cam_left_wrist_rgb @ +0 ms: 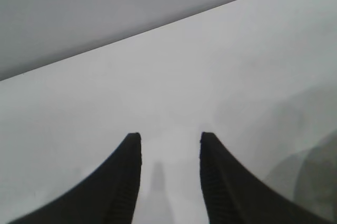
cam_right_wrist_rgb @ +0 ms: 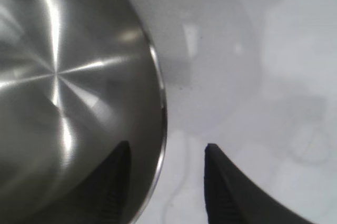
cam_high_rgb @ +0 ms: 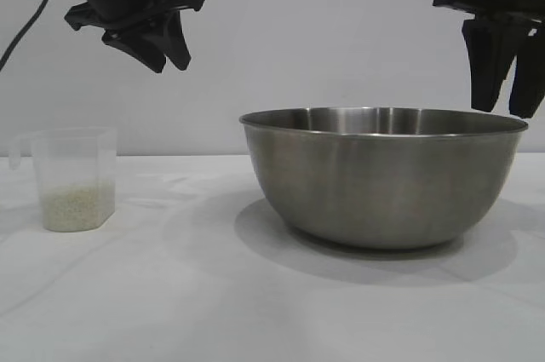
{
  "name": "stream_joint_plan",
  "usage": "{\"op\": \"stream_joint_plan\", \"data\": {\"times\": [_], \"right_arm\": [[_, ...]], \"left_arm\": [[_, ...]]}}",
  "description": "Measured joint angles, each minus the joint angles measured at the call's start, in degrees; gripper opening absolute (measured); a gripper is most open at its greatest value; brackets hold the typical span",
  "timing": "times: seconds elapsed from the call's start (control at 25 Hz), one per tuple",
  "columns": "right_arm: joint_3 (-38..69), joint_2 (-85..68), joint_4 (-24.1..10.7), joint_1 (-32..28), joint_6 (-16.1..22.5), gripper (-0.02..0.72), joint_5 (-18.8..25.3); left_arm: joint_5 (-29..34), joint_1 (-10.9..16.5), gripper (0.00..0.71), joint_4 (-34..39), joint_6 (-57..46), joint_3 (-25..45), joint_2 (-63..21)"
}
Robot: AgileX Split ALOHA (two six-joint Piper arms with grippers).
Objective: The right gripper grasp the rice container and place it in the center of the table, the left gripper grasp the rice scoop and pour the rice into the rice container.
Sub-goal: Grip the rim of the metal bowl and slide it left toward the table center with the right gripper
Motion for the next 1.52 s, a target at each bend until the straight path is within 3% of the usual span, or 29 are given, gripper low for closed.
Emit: {"op": "stream_joint_plan", "data": {"times": [0.08, 0.16, 0.28, 0.6, 1.08, 1.12, 1.2, 1.28, 1.32, 1.4, 1.44, 1.52], "right_arm": [[0.0, 0.69, 0.0, 0.63, 0.0, 0.204, -0.26], [0.0, 0.8, 0.0, 1.47, -0.11, 0.089, -0.51], [0.0, 0.8, 0.11, 2.31, -0.11, 0.0, -1.19], [0.0, 0.8, 0.93, 5.41, 0.23, 0.0, -3.41], [0.0, 2.06, 6.88, 6.19, 0.36, 0.0, -5.74], [0.0, 2.06, 7.33, 6.19, 0.36, 0.048, -5.96], [0.0, 2.06, 7.95, 6.19, 0.36, 0.048, -6.11], [0.0, 2.06, 8.1, 6.19, 0.25, 0.13, -6.24], [0.0, 2.06, 8.1, 6.19, 0.25, 0.111, -6.24], [0.0, 2.06, 7.98, 6.19, 0.25, 0.192, -6.24], [0.0, 1.81, 7.69, 6.19, 0.25, 0.176, -6.24], [0.0, 0.96, 6.64, 6.19, 0.25, 0.253, -6.24]], "left_arm": [[0.0, 0.0, 0.225, 0.0, 0.1, 0.0, 0.0], [0.0, 0.0, 0.225, 0.09, 0.1, 0.0, 0.0], [0.0, 0.0, 0.225, 0.12, 0.1, 0.0, 0.0], [0.0, 0.0, 0.225, 0.21, 0.1, 0.0, 0.0], [0.45, 0.0, 0.225, 0.21, 0.1, 0.0, 0.0], [0.57, 0.0, 0.225, 0.21, 0.1, 0.0, 0.0], [0.57, 0.0, 0.225, 0.21, 0.1, 0.0, 0.0], [0.57, 0.0, 0.225, 0.21, 0.1, 0.0, 0.0], [0.65, 0.0, 0.225, 0.21, 0.1, 0.0, 0.0], [0.65, 0.0, 0.225, 0.21, 0.1, 0.0, 0.0], [0.65, 0.0, 0.225, 0.21, 0.1, 0.0, 0.0], [0.65, 0.0, 0.225, 0.21, 0.1, 0.0, 0.0]]}}
